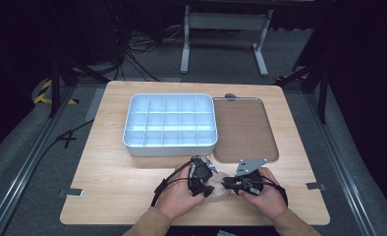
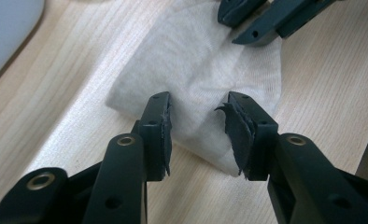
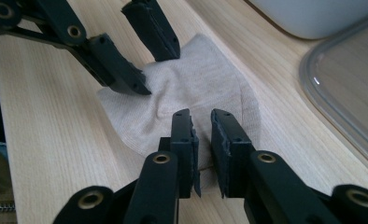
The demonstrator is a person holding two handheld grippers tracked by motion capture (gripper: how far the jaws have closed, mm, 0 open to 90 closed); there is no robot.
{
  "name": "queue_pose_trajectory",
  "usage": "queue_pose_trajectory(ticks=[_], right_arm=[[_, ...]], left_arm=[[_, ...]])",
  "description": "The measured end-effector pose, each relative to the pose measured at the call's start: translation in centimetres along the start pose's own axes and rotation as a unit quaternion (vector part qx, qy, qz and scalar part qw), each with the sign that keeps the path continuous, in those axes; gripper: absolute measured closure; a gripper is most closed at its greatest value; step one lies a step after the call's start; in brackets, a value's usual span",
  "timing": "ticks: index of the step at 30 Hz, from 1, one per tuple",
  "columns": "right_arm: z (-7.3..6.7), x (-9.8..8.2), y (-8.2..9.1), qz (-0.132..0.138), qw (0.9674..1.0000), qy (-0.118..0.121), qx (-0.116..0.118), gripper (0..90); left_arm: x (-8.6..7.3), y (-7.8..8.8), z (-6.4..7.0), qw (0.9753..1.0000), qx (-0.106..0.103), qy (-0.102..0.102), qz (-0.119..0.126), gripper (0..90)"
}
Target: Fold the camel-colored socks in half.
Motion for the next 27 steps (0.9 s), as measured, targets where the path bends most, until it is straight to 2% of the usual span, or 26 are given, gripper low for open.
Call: queue_pose_trajectory(ticks=[7,13,21,27], right_arm=[[0.5,-0.7,-0.5,-0.005,1.0,-0.002,0.004,77.9],[0.8,-1.1,-0.7,0.013,0.9997,-0.002,0.022,77.9],[0.8,-1.1,-0.8,0.016,0.9997,0.007,0.015,78.0],[0.4,-0.7,-0.6,0.009,0.9999,0.012,-0.008,74.5]], left_arm=[[-0.2,-0.4,0.0,0.9998,-0.008,-0.001,-0.015,60.4],[-0.2,-0.4,0.0,1.0,-0.006,0.0,-0.007,59.9],[-0.3,-0.3,-0.1,1.0,-0.006,0.001,-0.005,58.9],[-0.6,1.0,-0.1,0.9999,-0.009,0.0,0.011,57.8]])
Point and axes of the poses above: each handheld gripper's, and its own axes: y roughly backward along the jaws, x roughly out of its top, z roughly to its right, the point moved 6 cm from there along -y, roughly forward along the jaws, and after that the axes turned 12 degrees about -z, right-handed, at the moved point
